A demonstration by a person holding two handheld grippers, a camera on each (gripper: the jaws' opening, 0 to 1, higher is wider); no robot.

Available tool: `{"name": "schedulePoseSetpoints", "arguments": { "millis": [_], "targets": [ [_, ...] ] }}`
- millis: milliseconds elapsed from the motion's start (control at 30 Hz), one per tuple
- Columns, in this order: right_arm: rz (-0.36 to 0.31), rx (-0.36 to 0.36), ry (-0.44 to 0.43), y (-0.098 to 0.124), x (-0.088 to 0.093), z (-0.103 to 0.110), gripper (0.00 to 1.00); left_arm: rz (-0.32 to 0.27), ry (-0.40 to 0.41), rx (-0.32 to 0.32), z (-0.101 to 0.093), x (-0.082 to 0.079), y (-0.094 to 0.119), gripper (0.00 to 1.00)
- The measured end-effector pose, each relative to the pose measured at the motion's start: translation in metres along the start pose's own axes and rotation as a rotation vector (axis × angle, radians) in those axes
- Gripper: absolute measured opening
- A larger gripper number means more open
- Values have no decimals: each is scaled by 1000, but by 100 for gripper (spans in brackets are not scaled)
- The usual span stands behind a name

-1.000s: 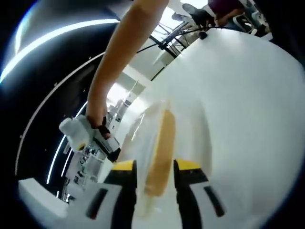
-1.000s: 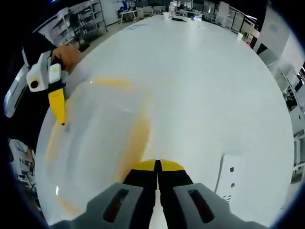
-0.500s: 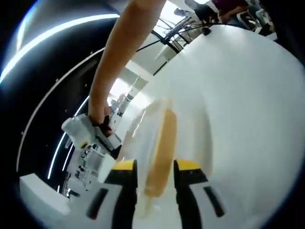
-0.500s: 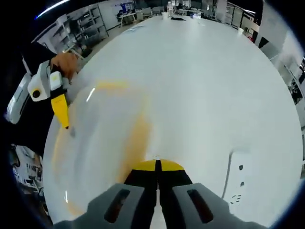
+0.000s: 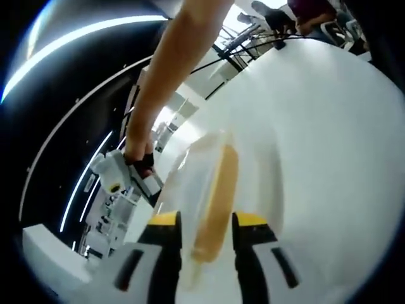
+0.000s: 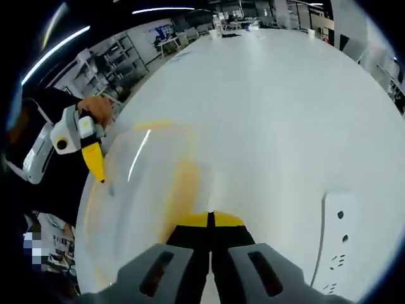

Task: Snap each plastic latch of the storage box into its locked position after aligning the lid with the box until every specified latch is closed and the lid sits flush.

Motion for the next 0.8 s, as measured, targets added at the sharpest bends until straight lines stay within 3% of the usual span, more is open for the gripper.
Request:
{"name": "schedulePoseSetpoints", "arguments": {
  "millis": [100, 267, 467, 567, 600, 800],
  "targets": [
    [0, -44, -13, -2, 1, 2, 0, -14, 4, 0, -1, 1, 1, 30],
    [-6, -40, -12, -4, 2, 5, 0, -2, -2, 4, -3, -1, 2, 30],
    [-23, -105, -29, -7, 3, 6, 0, -3, 5, 12, -5, -1, 3, 30],
    [-27, -112, -27, -9, 3, 9, 0, 5, 9, 15, -6, -1, 4, 30],
    [-7, -118, -88, -12, 6, 10, 0, 20, 28, 19, -8, 2, 5, 30],
    [-30, -110, -64, -20, 4, 8, 0, 4, 20, 17, -5, 5, 6, 31]
  ]
}}
Point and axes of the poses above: the point that each gripper's makers call its tool centre point, and the gripper's own axes: y roughly backward along the fingers, z roughly to its left, x roughly out of its underside, the point moved 3 cm from there along y, roughly backward along the fingers, and after that the axes turned 14 degrees about z, right-handed, at the moved point
